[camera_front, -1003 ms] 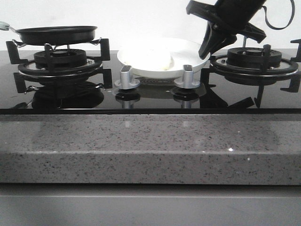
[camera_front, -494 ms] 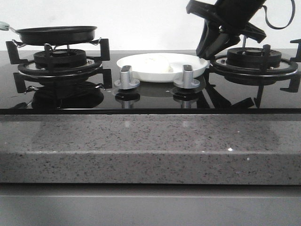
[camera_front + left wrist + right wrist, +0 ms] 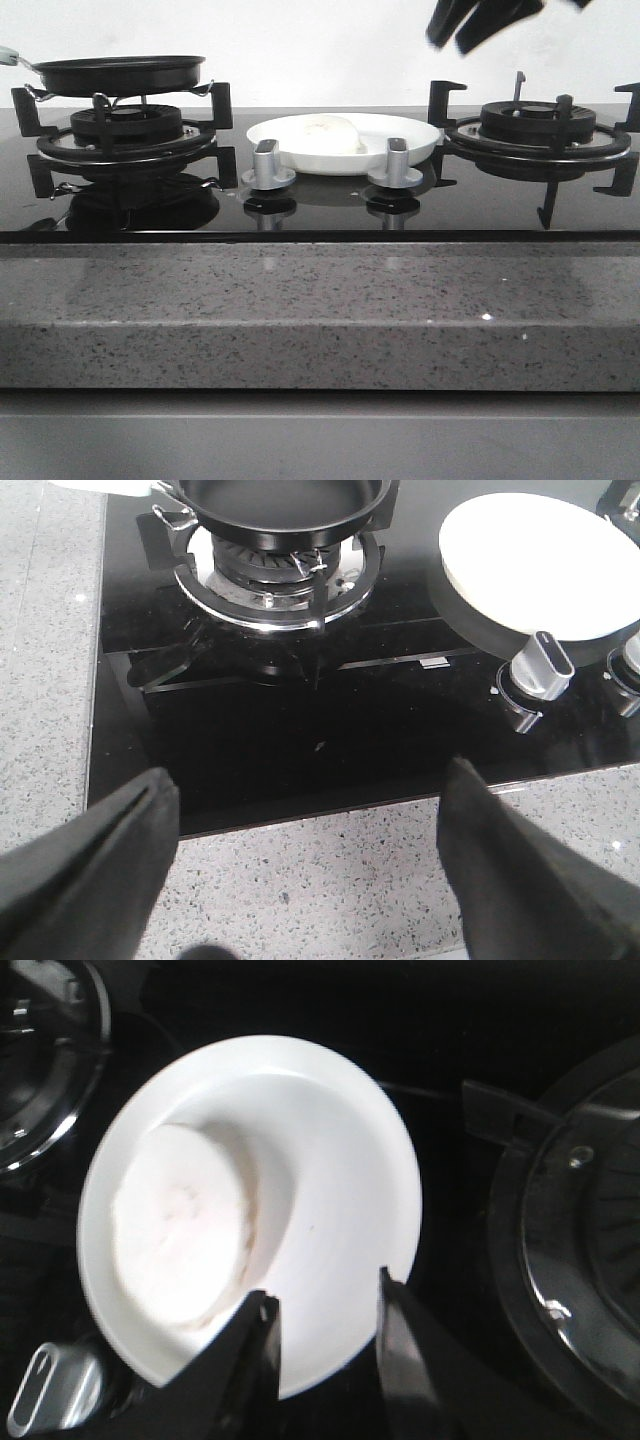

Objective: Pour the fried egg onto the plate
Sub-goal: 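Open the right gripper and lift it away from the plate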

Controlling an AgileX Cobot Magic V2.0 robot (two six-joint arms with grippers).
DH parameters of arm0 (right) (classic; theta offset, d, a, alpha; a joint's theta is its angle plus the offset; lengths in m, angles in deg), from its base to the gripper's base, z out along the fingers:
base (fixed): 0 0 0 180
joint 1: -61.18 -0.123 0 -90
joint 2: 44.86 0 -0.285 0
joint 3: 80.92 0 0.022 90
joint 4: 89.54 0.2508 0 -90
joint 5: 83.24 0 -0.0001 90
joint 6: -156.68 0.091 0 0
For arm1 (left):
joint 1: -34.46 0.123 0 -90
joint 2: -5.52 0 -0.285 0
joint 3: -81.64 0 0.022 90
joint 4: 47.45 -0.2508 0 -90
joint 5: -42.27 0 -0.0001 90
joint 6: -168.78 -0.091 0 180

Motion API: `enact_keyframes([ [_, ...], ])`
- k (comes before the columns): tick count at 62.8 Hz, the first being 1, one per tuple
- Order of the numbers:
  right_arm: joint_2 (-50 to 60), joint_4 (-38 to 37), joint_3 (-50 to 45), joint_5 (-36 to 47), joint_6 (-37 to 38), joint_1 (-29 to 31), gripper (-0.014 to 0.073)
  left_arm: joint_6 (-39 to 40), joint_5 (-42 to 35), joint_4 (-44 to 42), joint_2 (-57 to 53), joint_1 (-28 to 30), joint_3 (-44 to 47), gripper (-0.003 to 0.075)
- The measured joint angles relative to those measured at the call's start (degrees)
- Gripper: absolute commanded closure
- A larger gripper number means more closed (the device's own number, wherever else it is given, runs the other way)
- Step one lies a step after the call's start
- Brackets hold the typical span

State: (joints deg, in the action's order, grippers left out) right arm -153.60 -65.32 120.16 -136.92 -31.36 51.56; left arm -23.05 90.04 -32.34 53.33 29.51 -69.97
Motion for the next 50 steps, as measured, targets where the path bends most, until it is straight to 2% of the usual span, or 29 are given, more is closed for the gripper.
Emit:
enact_keyframes([
  [7, 8.6, -3.7, -5.0, -0.7, -0.2, -1.5, 0.0314, 0.0, 0.0, 0.0, 0.0, 0.0, 0.0, 0.0186],
  [23, 30.1, -8.6, -23.3, 1.5, -0.3, -3.1, 0.0314, 0.0, 0.0, 0.0, 0.0, 0.0, 0.0, 0.0186],
  [37, 45.5, -9.4, -37.8, 1.6, -0.3, -3.1, 0.0314, 0.0, 0.0, 0.0, 0.0, 0.0, 0.0, 0.0186],
  [50, 55.5, -9.4, -46.4, 0.4, -0.3, -3.1, 0.0314, 0.0, 0.0, 0.0, 0.0, 0.0, 0.0, 0.0186],
])
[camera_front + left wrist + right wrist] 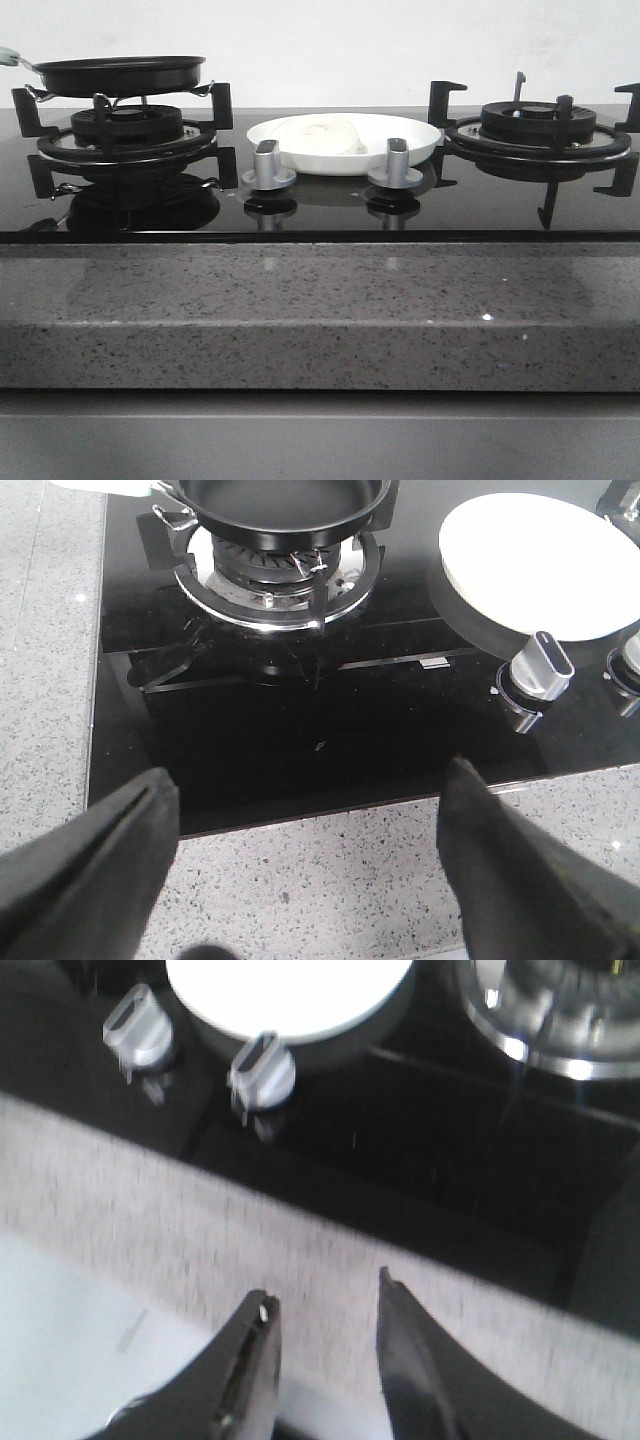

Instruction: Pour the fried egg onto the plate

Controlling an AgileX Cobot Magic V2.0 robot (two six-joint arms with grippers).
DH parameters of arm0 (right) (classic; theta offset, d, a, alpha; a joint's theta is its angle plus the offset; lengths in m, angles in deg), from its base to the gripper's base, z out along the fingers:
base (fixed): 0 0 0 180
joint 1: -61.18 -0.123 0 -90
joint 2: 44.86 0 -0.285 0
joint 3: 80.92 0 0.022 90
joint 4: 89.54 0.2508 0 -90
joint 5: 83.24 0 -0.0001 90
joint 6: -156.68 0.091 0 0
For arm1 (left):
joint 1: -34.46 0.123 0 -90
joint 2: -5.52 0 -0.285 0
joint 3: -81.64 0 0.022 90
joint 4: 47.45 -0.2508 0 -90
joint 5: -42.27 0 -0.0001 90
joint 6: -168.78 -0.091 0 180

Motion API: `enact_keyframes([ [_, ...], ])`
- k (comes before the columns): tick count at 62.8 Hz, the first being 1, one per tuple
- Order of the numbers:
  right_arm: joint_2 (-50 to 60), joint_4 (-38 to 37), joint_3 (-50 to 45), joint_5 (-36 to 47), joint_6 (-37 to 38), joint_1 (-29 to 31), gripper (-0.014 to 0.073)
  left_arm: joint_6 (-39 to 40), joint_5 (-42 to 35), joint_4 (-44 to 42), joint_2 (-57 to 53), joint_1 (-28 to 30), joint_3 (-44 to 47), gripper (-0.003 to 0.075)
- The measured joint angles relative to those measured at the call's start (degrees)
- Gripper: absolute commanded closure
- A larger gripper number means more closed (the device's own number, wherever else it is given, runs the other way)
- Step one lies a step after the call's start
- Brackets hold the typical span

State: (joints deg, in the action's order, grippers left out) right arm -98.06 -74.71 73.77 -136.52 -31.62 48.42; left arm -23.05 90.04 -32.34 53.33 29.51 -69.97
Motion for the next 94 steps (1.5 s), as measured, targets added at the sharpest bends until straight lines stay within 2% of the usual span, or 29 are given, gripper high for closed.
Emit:
enact_keyframes([
  [8, 4.5, 0.0, -3.5, -1.0, 0.0, 0.0, 0.0318, 0.0, 0.0, 0.0, 0.0, 0.0, 0.0, 0.02],
  [13, 6.6, 0.0, -4.6, -1.2, 0.0, 0.0, 0.0363, 0.1, 0.0, 0.0, 0.0, 0.0, 0.0, 0.026],
  [31, 8.1, 0.0, -5.1, -1.5, 0.0, 0.0, 0.0669, 0.1, 0.0, 0.0, 0.0, 0.0, 0.0, 0.0604],
  [35, 8.1, 0.0, -5.1, -1.5, 0.0, 0.0, 0.0715, 0.1, 0.0, 0.0, 0.0, 0.0, 0.0, 0.0668],
  [40, 8.1, 0.0, -5.1, -1.5, 0.0, 0.0, 0.0712, 0.1, 0.0, 0.0, 0.0, 0.0, 0.0, 0.0742],
  [79, 8.1, 0.0, -5.1, -1.5, 0.0, 0.0, 0.0711, 0.1, 0.2, 0.2, -0.3, -0.3, 0.1, 0.0741],
  [94, 8.1, 0.0, -5.1, -1.5, 0.0, 0.0, 0.0711, -0.1, -3.8, -2.1, -9.4, 0.9, 7.8, 0.0741],
])
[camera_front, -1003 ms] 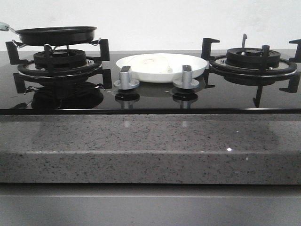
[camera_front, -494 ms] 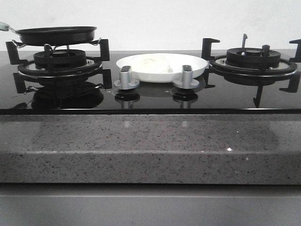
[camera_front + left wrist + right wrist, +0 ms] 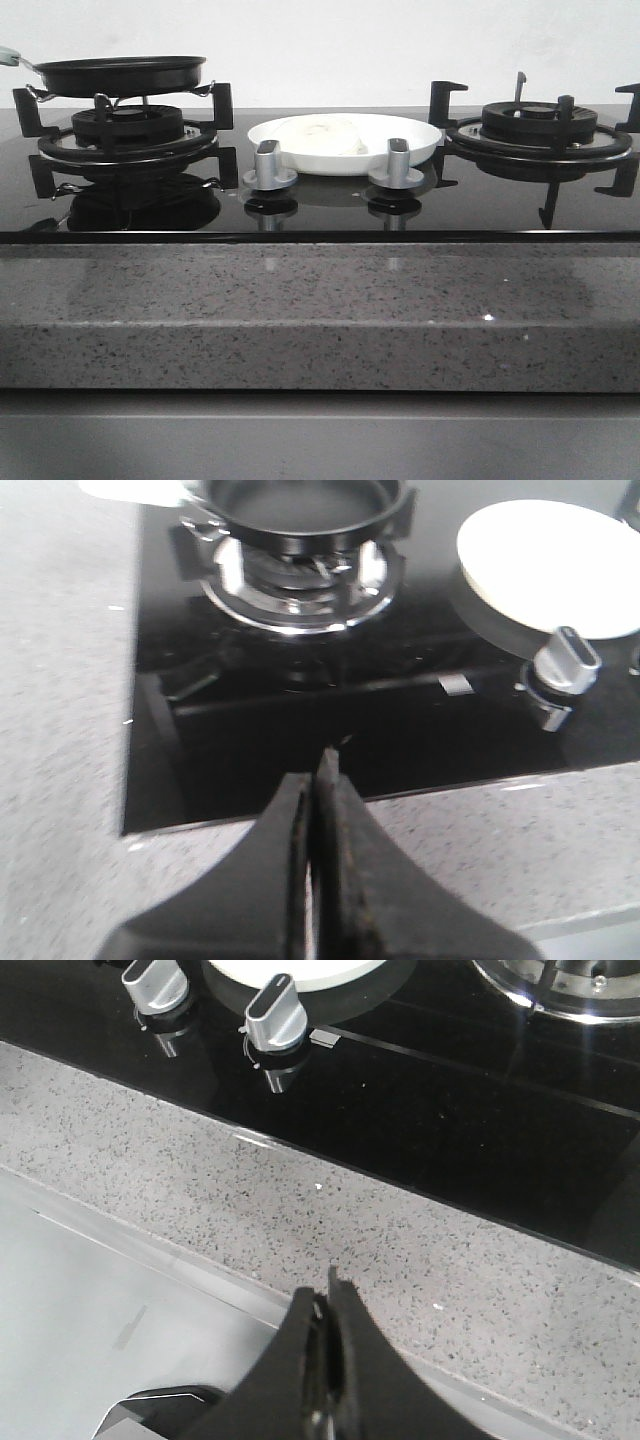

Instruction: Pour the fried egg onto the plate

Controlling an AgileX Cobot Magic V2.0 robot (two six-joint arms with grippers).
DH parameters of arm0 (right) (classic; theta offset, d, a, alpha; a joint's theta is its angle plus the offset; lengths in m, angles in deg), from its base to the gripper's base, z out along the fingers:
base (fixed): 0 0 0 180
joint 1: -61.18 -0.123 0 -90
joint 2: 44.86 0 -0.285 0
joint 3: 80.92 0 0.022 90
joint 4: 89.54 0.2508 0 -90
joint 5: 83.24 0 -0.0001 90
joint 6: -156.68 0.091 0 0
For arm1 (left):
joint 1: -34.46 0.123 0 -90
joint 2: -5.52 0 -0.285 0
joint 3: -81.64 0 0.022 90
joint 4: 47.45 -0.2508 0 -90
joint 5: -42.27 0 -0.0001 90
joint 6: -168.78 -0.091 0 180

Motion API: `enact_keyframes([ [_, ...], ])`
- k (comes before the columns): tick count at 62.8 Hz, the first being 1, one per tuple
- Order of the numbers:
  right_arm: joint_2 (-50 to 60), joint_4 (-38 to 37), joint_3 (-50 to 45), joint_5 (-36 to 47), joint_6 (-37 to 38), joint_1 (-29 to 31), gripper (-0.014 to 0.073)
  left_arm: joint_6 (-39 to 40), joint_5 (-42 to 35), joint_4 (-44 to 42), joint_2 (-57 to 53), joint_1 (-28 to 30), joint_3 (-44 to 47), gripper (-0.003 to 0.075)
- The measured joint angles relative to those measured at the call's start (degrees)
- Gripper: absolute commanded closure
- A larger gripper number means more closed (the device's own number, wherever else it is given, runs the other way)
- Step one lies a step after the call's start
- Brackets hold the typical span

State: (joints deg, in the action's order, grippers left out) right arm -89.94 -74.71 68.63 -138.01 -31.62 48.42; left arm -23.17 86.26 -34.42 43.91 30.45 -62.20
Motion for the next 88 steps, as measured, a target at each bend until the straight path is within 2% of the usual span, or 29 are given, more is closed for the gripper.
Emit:
enact_keyframes([
  [19, 0.0, 0.0, 0.0, 0.0, 0.0, 0.0, 0.0711, 0.7, -10.1, -0.6, -12.3, 2.8, 13.7, 0.0741],
  [33, 0.0, 0.0, 0.0, 0.0, 0.0, 0.0, 0.0711, 12.0, -17.1, -9.3, -22.3, 3.0, 23.4, 0.0741],
  [57, 0.0, 0.0, -0.1, 0.0, 0.0, 0.0, 0.0711, 13.5, -39.6, -9.8, -30.8, 4.0, 40.8, 0.0741],
  [70, 0.0, 0.0, -0.1, -0.1, 0.0, 0.0, 0.0711, 13.6, -44.0, -9.8, -30.8, 4.0, 41.3, 0.0741],
  [88, 0.0, 0.0, -0.1, -0.6, 0.0, 0.0, 0.0711, 13.7, -44.8, -9.8, -30.8, 4.0, 41.3, 0.0741],
])
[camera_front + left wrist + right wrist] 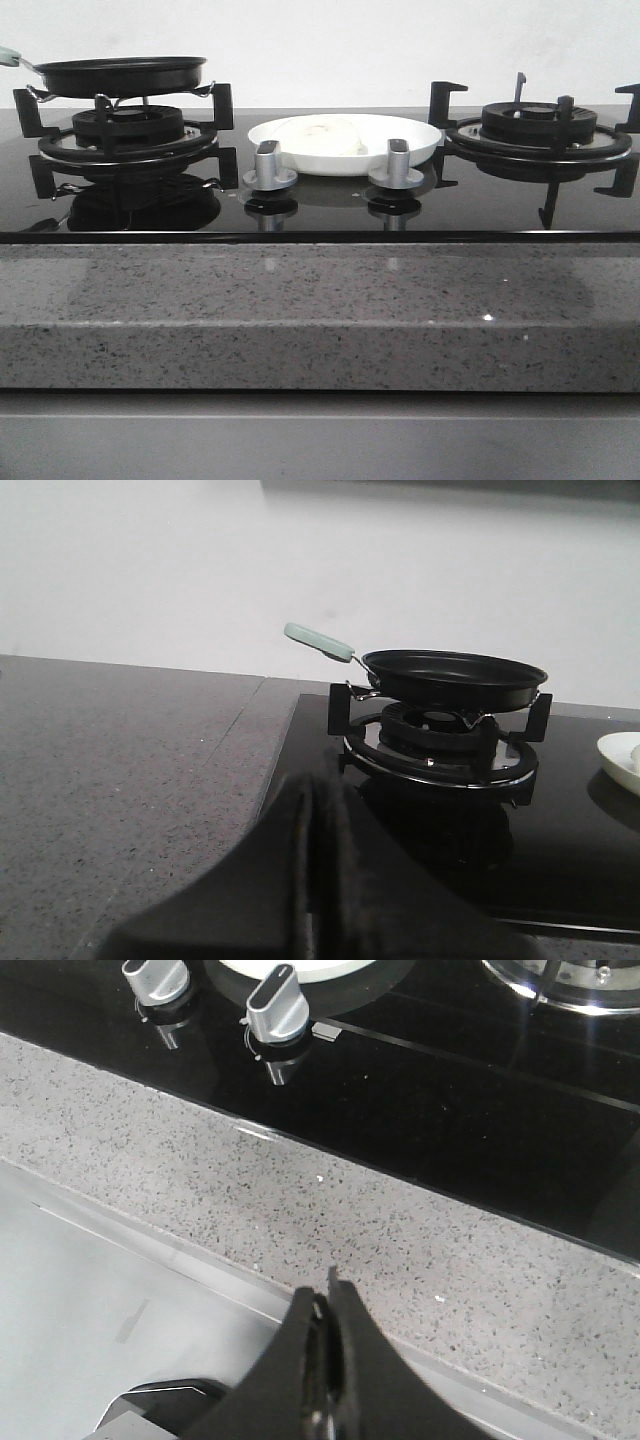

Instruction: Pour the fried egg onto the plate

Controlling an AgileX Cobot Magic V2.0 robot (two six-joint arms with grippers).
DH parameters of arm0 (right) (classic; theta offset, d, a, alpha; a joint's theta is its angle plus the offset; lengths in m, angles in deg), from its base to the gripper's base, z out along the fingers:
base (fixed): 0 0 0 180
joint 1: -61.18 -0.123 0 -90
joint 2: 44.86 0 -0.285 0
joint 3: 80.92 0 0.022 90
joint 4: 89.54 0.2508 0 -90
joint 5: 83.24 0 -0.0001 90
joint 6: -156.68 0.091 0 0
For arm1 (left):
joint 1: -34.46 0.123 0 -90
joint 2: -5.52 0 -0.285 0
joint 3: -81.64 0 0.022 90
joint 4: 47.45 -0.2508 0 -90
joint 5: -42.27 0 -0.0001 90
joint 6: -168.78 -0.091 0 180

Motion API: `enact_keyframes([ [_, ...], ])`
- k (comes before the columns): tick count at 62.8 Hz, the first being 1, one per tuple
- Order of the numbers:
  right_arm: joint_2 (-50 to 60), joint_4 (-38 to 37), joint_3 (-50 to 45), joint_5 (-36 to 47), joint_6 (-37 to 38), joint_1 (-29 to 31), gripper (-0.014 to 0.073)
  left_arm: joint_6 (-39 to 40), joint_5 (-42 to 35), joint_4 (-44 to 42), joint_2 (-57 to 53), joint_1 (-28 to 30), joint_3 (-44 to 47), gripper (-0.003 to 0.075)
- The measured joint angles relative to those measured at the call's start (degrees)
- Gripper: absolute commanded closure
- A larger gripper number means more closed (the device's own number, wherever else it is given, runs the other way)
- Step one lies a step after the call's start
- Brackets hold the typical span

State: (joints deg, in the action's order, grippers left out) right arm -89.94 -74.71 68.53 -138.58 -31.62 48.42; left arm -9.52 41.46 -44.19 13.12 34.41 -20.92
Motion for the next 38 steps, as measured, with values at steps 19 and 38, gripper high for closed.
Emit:
enact_keyframes([
  [19, 0.0, 0.0, 0.0, -0.5, 0.0, 0.0, 0.0711, 0.0, -0.1, 0.0, 0.0, 0.0, 0.0, 0.0741],
  [38, 0.0, 0.0, 0.0, -0.8, 0.0, 0.0, 0.0711, 0.0, -0.1, 0.0, 0.0, 0.0, 0.0, 0.0741],
])
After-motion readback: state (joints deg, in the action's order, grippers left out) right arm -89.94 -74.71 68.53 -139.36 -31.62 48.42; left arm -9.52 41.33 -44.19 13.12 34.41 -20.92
